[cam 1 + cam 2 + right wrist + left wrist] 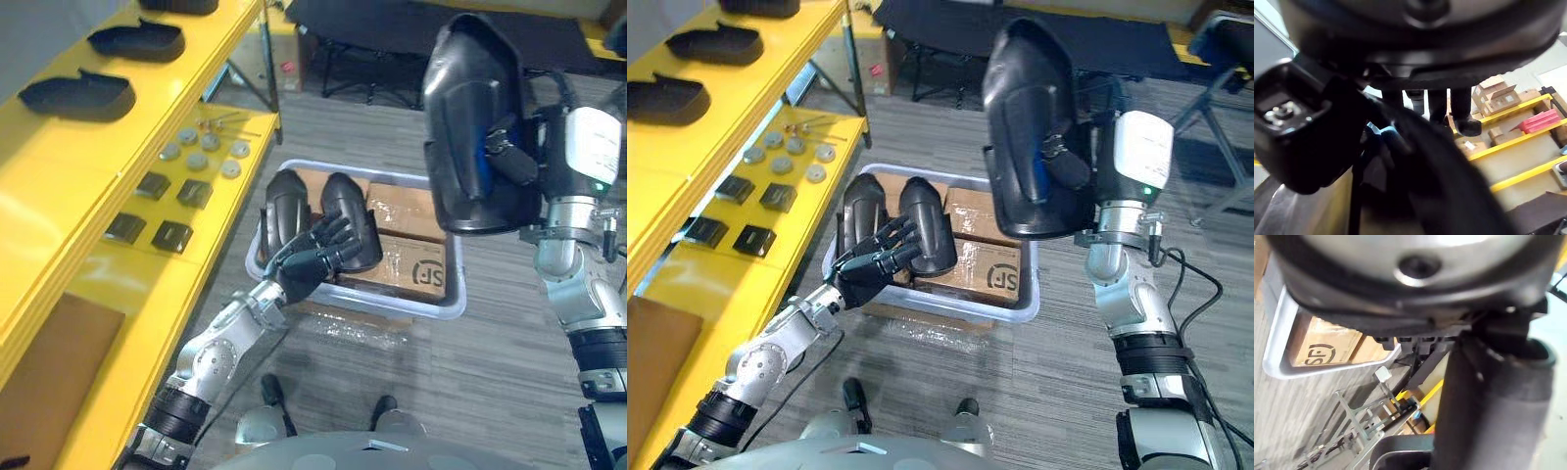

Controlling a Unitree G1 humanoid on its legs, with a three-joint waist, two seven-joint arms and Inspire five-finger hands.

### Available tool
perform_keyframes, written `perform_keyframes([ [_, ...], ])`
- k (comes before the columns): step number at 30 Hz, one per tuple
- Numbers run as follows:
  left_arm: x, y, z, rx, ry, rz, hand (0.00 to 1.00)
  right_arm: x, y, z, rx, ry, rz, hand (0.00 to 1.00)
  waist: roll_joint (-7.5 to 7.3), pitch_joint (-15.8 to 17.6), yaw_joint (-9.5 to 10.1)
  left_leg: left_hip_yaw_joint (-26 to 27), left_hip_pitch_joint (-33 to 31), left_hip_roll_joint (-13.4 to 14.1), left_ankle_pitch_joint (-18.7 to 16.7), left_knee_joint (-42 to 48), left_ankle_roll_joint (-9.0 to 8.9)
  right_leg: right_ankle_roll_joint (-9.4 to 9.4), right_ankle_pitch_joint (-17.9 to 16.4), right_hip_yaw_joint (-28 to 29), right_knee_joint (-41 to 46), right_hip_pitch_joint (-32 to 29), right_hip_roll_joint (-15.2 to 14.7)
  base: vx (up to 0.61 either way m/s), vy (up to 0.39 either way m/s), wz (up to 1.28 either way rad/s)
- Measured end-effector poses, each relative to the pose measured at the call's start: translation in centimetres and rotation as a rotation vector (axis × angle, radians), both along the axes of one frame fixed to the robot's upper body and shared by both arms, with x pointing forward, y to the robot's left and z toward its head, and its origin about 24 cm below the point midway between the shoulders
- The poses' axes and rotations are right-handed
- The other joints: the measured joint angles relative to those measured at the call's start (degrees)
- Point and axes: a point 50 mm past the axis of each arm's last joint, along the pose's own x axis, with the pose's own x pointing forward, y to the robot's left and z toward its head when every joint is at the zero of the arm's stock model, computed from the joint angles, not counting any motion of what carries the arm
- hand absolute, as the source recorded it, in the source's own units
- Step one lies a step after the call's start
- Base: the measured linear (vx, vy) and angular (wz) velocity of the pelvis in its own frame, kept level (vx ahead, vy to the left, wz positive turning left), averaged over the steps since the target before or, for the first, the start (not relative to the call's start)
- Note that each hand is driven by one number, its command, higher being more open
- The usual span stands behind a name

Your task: Walk over and take three plastic housings, then place them on the shelf

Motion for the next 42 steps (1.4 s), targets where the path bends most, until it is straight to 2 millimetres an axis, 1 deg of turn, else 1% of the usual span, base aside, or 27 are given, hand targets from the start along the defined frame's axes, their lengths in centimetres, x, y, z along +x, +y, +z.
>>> perform_keyframes([
  [2, 0.1, -0.2, -0.3, 0.001, 0.002, -0.019, 1.00, 0.1, 0.5, -0.2, -0.012, 0.023, 0.044, 0.00, 1.05, -0.83, -0.37, 0.64, 0.56, 0.15, -0.12, -0.05, -0.12, -0.17, 0.35, 0.49, -0.48, 0.23, 0.20, -0.08, 0.018, -0.14],
  [5, 0.3, -0.2, -0.2, 0.000, -0.009, -0.037, 1.00, 0.2, 1.1, -0.4, -0.023, 0.043, 0.087, 0.00, 1.80, -1.34, -0.34, 1.22, 0.47, 0.22, -0.13, -0.08, -0.12, -0.09, 1.73, 0.83, -2.92, 0.67, 0.74, -0.08, 0.028, -0.12],
  [7, 0.6, -0.4, -0.1, 0.007, -0.017, -0.052, 1.00, 0.3, 1.7, -0.8, -0.033, 0.070, 0.131, 0.00, 1.99, -1.63, -0.24, 1.62, 0.48, 0.19, -0.08, -0.08, -0.09, 0.07, 2.44, 1.14, -4.16, 0.94, 0.91, -0.09, 0.042, -0.10],
  [10, 0.7, -0.5, -0.3, 0.026, -0.013, -0.058, 1.00, 0.3, 2.8, -1.7, -0.030, 0.110, 0.193, 0.00, 1.86, -2.78, -0.23, 2.04, 0.42, 0.05, 0.19, -0.08, 0.23, -0.27, 3.27, 1.41, -5.13, 0.98, 0.92, -0.03, 0.033, -0.08],
  [12, 0.6, -0.5, -0.4, 0.052, -0.023, -0.064, 1.00, 0.2, 3.2, -2.1, -0.019, 0.122, 0.219, 0.00, 1.74, -3.08, -0.19, 2.03, 0.44, 0.03, 0.46, -0.08, 0.54, -0.39, 3.47, 1.40, -5.25, 1.06, 0.92, 0.00, 0.000, 0.00],
  [15, 0.8, -0.7, -0.2, 0.070, -0.038, -0.072, 1.00, 0.1, 4.0, -3.1, 0.045, 0.140, 0.256, 0.00, 1.43, -3.48, -0.08, 2.01, 0.43, -0.02, 0.67, -0.08, 0.61, -0.28, 4.08, 1.39, -5.44, 1.13, 0.93, 0.00, 0.000, 0.00],
  [21, 1.0, -0.8, -0.2, 0.099, -0.054, -0.064, 1.00, -0.6, 5.8, -5.9, 0.152, 0.214, 0.310, 0.00, 1.11, -5.11, -0.12, 1.88, 0.44, -0.07, 0.95, -0.09, 0.62, -0.39, 4.18, 1.37, -5.50, 1.22, 0.92, 0.00, 0.000, 0.00],
  [23, 0.9, -1.2, -0.2, 0.108, -0.046, -0.066, 1.00, -0.9, 6.6, -7.1, 0.172, 0.253, 0.335, 0.00, 1.11, -5.35, -0.09, 1.84, 0.45, -0.08, 0.96, -0.09, 0.64, -0.47, 4.11, 1.37, -5.48, 1.22, 0.92, 0.00, 0.000, 0.00],
  [27, 0.8, -1.9, -0.4, 0.114, -0.020, -0.047, 1.00, -1.2, 8.4, -8.4, 0.187, 0.322, 0.399, 0.00, 1.12, -5.38, -0.13, 1.83, 0.44, -0.07, 0.97, -0.09, 0.65, -0.52, 3.82, 1.40, -5.49, 1.16, 0.92, 0.00, 0.000, 0.00],
  [31, 0.8, -2.3, -0.3, 0.098, -0.018, -0.032, 1.00, -1.8, 9.9, -9.5, 0.209, 0.358, 0.446, 0.00, 1.09, -5.41, 0.07, 1.80, 0.43, -0.08, 0.96, -0.09, 0.65, -0.50, 3.79, 1.37, -5.60, 1.09, 0.93, 0.00, 0.000, 0.00],
  [34, 0.9, -2.2, -0.3, 0.104, -0.021, -0.019, 1.00, -1.9, 10.0, -9.6, 0.220, 0.357, 0.447, 0.00, 0.98, -5.49, 0.08, 1.79, 0.42, -0.10, 0.96, -0.09, 0.65, -0.51, 3.79, 1.36, -5.67, 1.09, 0.93, 0.00, 0.000, 0.00],
  [35, 0.9, -2.3, -0.3, 0.100, -0.023, -0.018, 0.00, -1.9, 10.1, -9.7, 0.224, 0.357, 0.445, 0.00, 0.85, -5.58, 0.12, 1.79, 0.42, -0.09, 0.96, -0.08, 0.65, -0.52, 3.80, 1.36, -5.67, 1.09, 0.93, 0.00, 0.000, 0.00],
  [38, 0.9, -2.3, -0.3, 0.104, -0.021, -0.015, 0.00, -2.0, 10.1, -9.8, 0.226, 0.358, 0.444, 0.00, 0.48, -6.05, 0.11, 1.80, 0.42, -0.11, 0.96, -0.08, 0.65, -0.76, 3.95, 1.37, -5.70, 1.08, 0.94, 0.01, 0.003, 0.00],
  [42, 0.7, -2.7, -0.4, 0.110, -0.018, -0.028, 0.00, -2.5, 10.0, -10.4, 0.254, 0.372, 0.437, 0.00, 0.10, -7.05, 0.18, 1.77, 0.48, -0.12, 0.94, -0.08, 0.62, -0.93, 3.87, 1.36, -5.67, 1.11, 0.94, 0.00, 0.000, 0.00],
])
